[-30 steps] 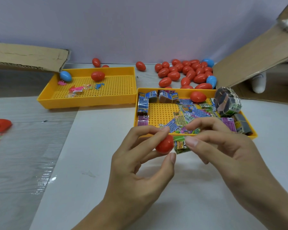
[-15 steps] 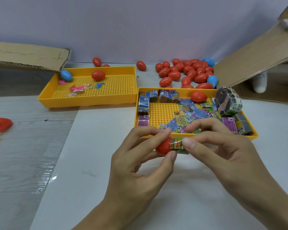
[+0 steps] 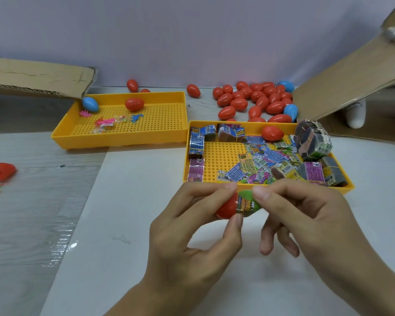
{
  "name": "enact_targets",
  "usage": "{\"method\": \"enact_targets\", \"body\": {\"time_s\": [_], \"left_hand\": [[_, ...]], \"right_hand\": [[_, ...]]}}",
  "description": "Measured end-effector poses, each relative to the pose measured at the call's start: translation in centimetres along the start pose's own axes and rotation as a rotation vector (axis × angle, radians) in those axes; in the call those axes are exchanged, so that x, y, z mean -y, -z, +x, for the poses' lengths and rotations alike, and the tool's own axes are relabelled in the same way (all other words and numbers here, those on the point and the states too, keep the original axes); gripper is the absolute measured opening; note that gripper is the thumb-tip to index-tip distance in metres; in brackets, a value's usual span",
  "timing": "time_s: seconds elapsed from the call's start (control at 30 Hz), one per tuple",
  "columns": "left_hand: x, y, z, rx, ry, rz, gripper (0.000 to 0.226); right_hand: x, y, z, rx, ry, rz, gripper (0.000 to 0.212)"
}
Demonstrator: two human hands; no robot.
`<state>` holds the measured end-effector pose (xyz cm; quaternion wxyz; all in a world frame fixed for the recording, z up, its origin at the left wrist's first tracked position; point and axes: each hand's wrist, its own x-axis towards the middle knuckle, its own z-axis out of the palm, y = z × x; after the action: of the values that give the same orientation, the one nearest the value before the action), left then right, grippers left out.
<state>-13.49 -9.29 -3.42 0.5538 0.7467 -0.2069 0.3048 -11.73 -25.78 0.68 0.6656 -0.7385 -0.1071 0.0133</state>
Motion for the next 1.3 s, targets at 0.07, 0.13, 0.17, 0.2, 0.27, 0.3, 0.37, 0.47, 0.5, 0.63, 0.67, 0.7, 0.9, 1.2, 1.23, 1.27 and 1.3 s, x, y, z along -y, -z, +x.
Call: {"method": "enact_targets", "body": {"time_s": [0.07, 0.13, 0.17, 0.2, 0.27, 0.3, 0.37, 0.47, 0.5, 0.63, 0.67, 0.7, 0.9, 1.2, 1.23, 1.27, 1.3], "left_hand": [[-0.1, 0.0, 0.0, -0.011, -0.033, 0.050, 0.036], [-0.1, 0.0, 0.0, -0.026, -0.066, 0.103, 0.036], [-0.2, -0.1, 0.0, -0.032, -0.081, 0.125, 0.036], [-0.2, -0.1, 0.0, -0.034, -0.092, 0.146, 0.036], [-0.2, 0.0, 0.0, -0.031, -0.101, 0.177, 0.036], [-0.2, 0.0, 0.0, -0.029, -0.098, 0.183, 0.036], [-0.2, 0.0, 0.0, -0.021, -0.089, 0.184, 0.037], [-0.1, 0.0, 0.1, -0.008, -0.083, 0.172, 0.039], [-0.1, 0.0, 0.1, -0.003, -0.083, 0.168, 0.039], [0.0, 0.2, -0.2, 0.019, -0.018, 0.092, 0.033], [0.1, 0.2, -0.3, 0.030, 0.004, 0.050, 0.032], [0.1, 0.2, -0.3, 0.045, 0.033, -0.001, 0.030], [0.0, 0.1, -0.3, 0.116, 0.135, -0.108, 0.031], [-0.1, 0.1, -0.1, 0.196, 0.241, -0.109, 0.040], [0.0, 0.1, -0.1, 0.201, 0.252, -0.125, 0.041], [0.0, 0.1, -0.1, 0.204, 0.257, -0.137, 0.043], [0.0, 0.1, -0.1, 0.203, 0.259, -0.147, 0.043]], "right_hand": [[-0.1, -0.3, -0.2, -0.010, -0.028, 0.035, 0.020], [-0.1, -0.5, -0.3, -0.022, -0.059, 0.066, 0.017], [-0.1, -0.6, -0.3, -0.030, -0.088, 0.093, 0.015], [-0.1, -0.6, -0.3, -0.042, -0.125, 0.132, 0.020], [0.1, -0.6, -0.2, -0.050, -0.192, 0.187, 0.032], [0.2, -0.5, -0.2, -0.044, -0.206, 0.184, 0.033], [0.4, -0.5, -0.1, -0.010, -0.210, 0.161, 0.026], [0.5, -0.4, 0.0, 0.017, -0.208, 0.121, 0.022], [0.6, -0.4, 0.0, 0.028, -0.209, 0.100, 0.022], [0.6, -0.2, 0.2, 0.090, -0.271, 0.106, 0.026], [0.6, -0.1, 0.3, 0.104, -0.295, 0.126, 0.029], [0.5, 0.0, 0.4, 0.117, -0.323, 0.148, 0.030], [0.4, 0.6, 0.6, 0.212, -0.472, 0.289, 0.032], [0.2, 0.7, 0.5, 0.159, -0.580, 0.514, 0.032], [0.2, 0.8, 0.6, 0.155, -0.587, 0.516, 0.031], [0.1, 0.8, 0.6, 0.156, -0.597, 0.518, 0.030], [0.1, 0.8, 0.7, 0.161, -0.607, 0.522, 0.029]]}}
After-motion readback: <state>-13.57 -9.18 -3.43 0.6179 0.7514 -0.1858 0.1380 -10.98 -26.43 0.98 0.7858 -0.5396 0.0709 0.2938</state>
